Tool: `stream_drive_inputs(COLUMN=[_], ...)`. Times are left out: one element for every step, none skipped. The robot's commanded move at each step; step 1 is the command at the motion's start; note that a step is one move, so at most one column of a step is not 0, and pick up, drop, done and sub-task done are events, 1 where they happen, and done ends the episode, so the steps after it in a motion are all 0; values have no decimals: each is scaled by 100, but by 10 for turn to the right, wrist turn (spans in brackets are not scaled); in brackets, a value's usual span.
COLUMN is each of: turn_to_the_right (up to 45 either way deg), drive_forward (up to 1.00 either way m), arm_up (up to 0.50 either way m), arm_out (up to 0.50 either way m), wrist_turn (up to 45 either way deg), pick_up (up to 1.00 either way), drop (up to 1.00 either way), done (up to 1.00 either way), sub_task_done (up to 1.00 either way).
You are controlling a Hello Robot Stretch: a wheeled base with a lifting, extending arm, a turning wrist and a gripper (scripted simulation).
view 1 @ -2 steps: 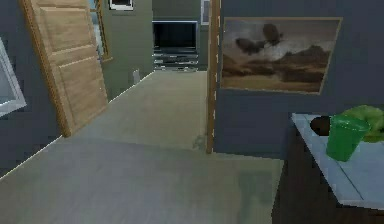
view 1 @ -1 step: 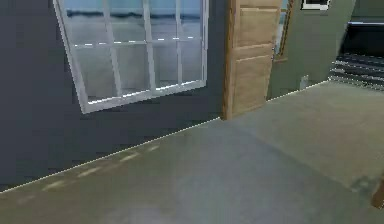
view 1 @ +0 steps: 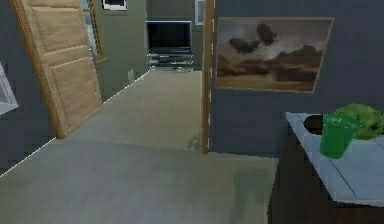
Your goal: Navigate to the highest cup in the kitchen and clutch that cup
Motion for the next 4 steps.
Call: stream_drive_inputs(turn_to_the_right=[90,0,-180,0], drive_forward=[0,65,0,0], arm_up=[0,0,0,50], arm_out=[0,0,0,0], wrist_turn=[0,0,0,0], pick_up=[0,0,0,0], drop=[0,0,0,0], done=[0,0,0,0], sub_task_done=[0,0,0,0])
